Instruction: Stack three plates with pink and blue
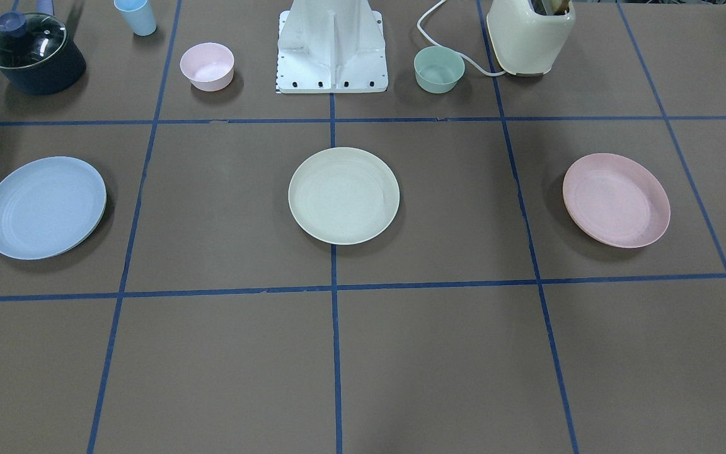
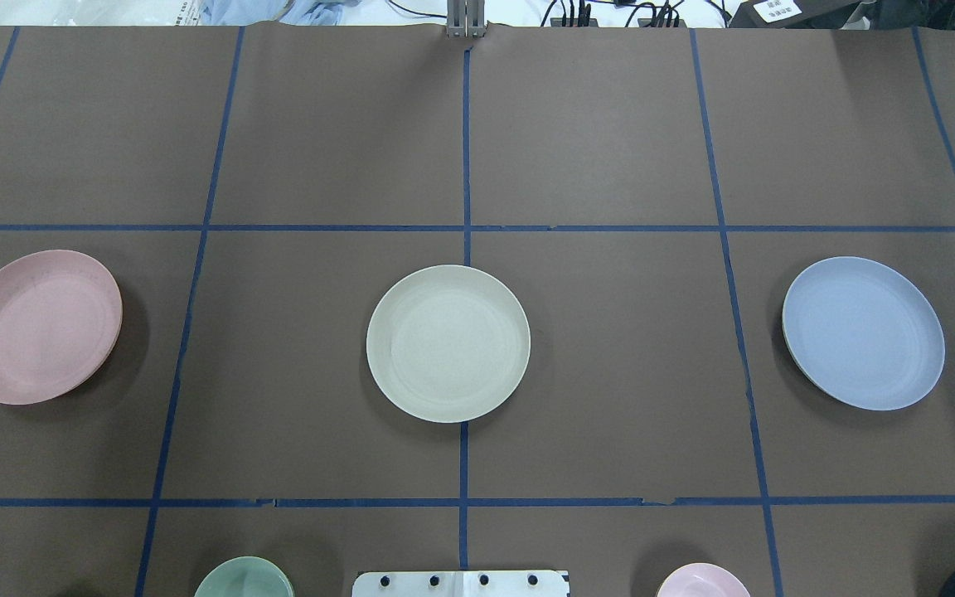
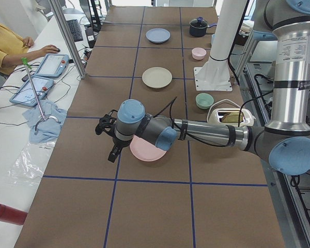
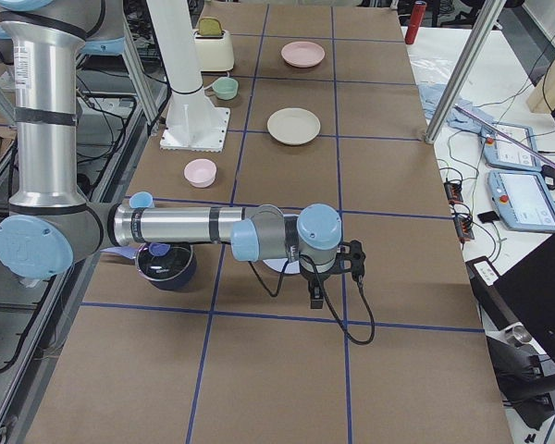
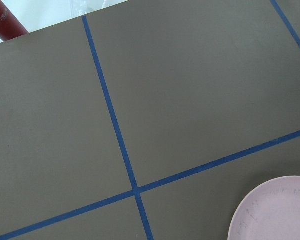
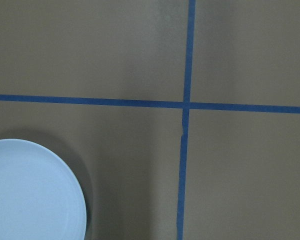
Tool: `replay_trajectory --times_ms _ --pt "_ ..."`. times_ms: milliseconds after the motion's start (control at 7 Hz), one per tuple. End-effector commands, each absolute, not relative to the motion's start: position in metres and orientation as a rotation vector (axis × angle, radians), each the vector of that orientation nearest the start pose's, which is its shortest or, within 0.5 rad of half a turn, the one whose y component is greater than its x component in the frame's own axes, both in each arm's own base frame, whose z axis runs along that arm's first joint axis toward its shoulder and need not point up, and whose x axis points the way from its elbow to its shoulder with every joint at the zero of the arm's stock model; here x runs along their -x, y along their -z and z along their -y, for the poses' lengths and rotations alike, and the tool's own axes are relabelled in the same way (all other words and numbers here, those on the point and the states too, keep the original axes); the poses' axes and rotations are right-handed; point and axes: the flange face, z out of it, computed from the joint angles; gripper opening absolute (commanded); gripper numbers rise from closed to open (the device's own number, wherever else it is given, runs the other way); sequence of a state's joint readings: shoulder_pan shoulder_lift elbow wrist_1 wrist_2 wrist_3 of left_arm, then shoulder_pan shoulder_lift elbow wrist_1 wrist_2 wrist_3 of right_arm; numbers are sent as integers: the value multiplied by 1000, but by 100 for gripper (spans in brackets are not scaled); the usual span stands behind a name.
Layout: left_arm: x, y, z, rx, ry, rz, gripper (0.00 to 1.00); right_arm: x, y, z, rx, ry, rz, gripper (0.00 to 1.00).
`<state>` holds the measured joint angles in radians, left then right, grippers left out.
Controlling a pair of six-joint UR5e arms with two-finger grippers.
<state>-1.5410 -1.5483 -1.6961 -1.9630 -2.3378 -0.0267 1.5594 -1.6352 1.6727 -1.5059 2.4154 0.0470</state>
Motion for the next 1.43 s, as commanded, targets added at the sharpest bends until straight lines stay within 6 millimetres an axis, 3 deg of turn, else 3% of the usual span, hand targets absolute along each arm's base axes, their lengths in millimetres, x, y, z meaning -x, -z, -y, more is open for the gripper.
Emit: replay_trajectory --times_ms 0,286,571,714,857,1000,1143,1286 --pt "47 -564 500 -486 -220 -761 100 -55 -636 466 -58 1 833 100" --pt "46 -575 481 -463 -225 -811 100 -55 -636 466 -63 5 834 100" --pt "41 -578 476 -443 -226 -843 100 -52 -660 470 -42 0 836 100" --pt "7 -587 479 -384 -270 -861 100 -51 -664 468 -71 15 838 100" --pt "-36 -594 478 -260 -179 -899 100 -50 -668 468 -66 15 843 100" --pt "-57 -591 476 -262 -179 -907 100 -42 -665 471 -67 36 845 100" --pt "-58 -601 474 -257 -180 -904 100 -40 -658 474 -115 64 855 100" --pt "-67 -627 472 -259 -204 -900 100 -37 -664 472 -141 79 858 100"
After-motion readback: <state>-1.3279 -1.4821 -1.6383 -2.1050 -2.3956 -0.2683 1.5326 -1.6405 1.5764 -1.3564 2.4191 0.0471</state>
